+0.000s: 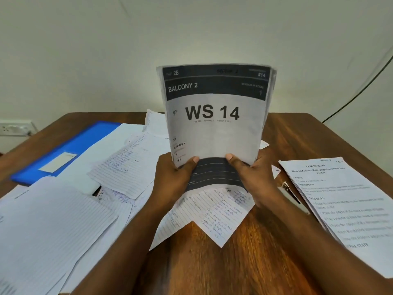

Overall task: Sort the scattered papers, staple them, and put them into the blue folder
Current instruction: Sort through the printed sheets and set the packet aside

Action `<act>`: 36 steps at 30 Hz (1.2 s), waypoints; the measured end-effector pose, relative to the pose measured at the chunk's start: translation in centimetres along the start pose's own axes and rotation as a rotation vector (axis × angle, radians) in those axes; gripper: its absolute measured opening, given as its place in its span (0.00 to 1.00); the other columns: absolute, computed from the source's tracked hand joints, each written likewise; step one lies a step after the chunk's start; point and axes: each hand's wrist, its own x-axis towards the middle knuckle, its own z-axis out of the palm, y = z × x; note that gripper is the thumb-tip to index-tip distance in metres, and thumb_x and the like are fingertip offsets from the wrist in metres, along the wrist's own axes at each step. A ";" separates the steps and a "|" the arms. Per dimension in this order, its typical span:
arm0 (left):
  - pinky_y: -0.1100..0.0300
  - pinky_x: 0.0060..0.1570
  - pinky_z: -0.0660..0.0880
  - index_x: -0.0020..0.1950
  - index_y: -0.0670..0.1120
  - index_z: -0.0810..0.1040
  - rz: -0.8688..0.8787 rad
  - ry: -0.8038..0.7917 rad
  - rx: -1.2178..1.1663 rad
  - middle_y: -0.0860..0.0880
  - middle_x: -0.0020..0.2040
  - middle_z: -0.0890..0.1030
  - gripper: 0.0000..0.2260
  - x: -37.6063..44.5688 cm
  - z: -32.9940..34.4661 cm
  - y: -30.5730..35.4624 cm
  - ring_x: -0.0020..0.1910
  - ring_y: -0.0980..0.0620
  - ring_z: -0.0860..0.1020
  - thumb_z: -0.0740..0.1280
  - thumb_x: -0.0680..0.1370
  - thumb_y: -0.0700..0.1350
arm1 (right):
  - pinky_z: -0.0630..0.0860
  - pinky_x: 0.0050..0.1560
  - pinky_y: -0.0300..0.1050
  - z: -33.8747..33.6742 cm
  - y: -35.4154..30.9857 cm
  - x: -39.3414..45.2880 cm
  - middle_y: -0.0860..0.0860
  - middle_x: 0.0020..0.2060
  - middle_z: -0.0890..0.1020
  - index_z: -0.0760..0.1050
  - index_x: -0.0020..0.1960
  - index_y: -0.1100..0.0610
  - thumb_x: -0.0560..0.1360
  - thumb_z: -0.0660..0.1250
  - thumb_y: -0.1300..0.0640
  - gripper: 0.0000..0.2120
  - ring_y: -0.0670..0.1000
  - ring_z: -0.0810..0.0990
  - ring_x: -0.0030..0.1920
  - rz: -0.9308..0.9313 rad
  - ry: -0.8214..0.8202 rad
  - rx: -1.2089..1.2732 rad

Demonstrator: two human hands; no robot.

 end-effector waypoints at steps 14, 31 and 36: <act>0.56 0.52 0.80 0.66 0.52 0.73 -0.100 -0.023 0.027 0.51 0.58 0.81 0.21 0.5 -0.8 -0.3 0.53 0.48 0.81 0.78 0.76 0.50 | 0.75 0.42 0.35 -1.2 -0.4 0.4 0.42 0.48 0.76 0.67 0.48 0.45 0.78 0.74 0.53 0.14 0.47 0.78 0.47 0.073 -0.096 -0.039; 0.45 0.52 0.85 0.63 0.47 0.81 -0.043 -0.116 -0.211 0.50 0.54 0.89 0.09 2.4 -2.6 3.2 0.51 0.45 0.88 0.67 0.85 0.48 | 0.81 0.57 0.50 -4.6 0.2 -2.6 0.49 0.54 0.85 0.75 0.59 0.48 0.72 0.79 0.59 0.20 0.53 0.83 0.57 0.327 -0.396 -0.034; 0.54 0.46 0.85 0.58 0.53 0.80 -0.014 -0.156 -0.148 0.56 0.51 0.89 0.05 1.7 -1.8 2.0 0.48 0.50 0.88 0.67 0.84 0.50 | 0.82 0.45 0.36 -4.7 -0.9 -1.1 0.41 0.49 0.88 0.82 0.56 0.50 0.79 0.72 0.56 0.07 0.44 0.88 0.49 0.107 -0.203 0.115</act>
